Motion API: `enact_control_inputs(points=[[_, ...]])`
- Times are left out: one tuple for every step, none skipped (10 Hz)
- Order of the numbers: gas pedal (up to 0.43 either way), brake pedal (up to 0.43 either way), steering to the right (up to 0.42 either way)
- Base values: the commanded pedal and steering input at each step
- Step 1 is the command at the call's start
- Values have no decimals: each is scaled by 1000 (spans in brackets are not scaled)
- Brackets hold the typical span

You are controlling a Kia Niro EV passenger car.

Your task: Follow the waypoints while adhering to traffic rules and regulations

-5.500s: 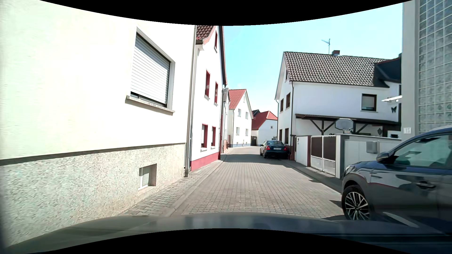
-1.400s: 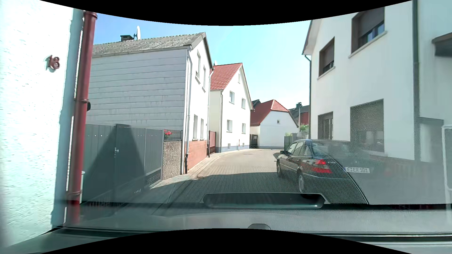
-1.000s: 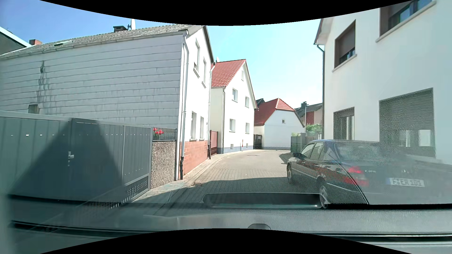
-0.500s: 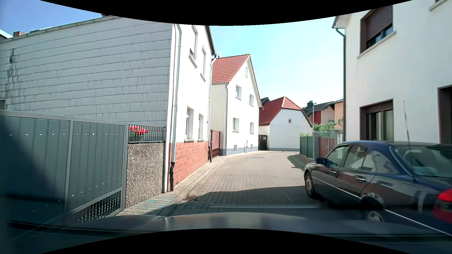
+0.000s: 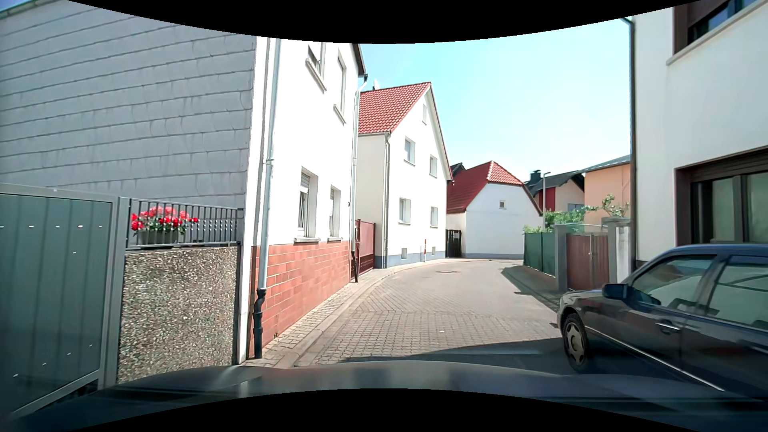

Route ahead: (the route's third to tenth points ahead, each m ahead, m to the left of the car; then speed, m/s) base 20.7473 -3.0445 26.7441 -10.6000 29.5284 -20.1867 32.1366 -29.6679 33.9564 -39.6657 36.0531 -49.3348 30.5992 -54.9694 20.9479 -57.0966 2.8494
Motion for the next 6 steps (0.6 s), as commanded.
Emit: enact_control_inputs(points=[[0, 0, -13], [0, 0, -4], [0, 0, 11], [0, 0, 26], [0, 0, 38], [0, 0, 49]])
